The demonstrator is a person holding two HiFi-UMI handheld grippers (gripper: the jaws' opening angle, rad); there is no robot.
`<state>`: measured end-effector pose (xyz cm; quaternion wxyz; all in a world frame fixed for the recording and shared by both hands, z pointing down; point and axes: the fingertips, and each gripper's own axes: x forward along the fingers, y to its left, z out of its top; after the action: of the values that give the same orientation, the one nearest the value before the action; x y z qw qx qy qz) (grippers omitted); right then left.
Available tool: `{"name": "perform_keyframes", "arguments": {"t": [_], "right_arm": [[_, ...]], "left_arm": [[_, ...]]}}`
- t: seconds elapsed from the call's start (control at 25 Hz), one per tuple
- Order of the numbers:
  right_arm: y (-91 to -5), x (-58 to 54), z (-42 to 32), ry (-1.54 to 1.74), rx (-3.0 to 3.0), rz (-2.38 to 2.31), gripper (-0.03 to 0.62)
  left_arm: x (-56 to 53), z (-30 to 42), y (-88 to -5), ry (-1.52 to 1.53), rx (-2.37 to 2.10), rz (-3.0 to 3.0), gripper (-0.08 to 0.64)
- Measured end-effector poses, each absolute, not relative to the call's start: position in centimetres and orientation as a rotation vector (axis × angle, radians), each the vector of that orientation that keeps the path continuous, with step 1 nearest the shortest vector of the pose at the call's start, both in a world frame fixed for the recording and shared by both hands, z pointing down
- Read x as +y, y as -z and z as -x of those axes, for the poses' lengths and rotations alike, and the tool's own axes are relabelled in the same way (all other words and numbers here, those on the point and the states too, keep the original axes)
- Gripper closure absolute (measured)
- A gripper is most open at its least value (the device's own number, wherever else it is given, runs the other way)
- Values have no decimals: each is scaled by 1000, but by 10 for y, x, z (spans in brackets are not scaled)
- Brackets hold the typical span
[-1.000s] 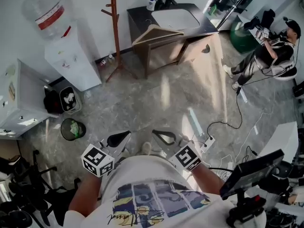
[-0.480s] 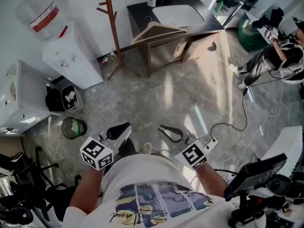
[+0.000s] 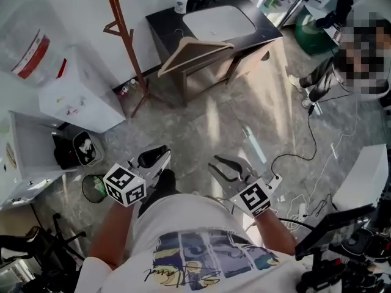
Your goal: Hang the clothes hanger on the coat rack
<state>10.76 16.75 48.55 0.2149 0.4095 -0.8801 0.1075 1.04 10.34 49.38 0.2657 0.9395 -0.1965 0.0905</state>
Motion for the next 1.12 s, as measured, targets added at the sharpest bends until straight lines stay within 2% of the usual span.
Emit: {"name": "perform_keyframes", "arguments": {"t": [0.2, 0.52, 0.64, 1.12], "right_arm": [[-486, 108, -94, -320, -2396, -1215, 489], [-483, 51, -70, -340, -2371, -1251, 489], [-491, 40, -80, -382, -2356, -1257, 489], [-501, -12, -139, -467, -2331, -1213, 489]], "left_arm": [[25, -2, -515, -263, -437, -2475, 442], [-90, 12, -578, -310, -467, -2346, 401], [-124, 4, -597, -261, -447, -2248, 350], [-252, -38, -693, -202, -456, -1938, 245]]}}
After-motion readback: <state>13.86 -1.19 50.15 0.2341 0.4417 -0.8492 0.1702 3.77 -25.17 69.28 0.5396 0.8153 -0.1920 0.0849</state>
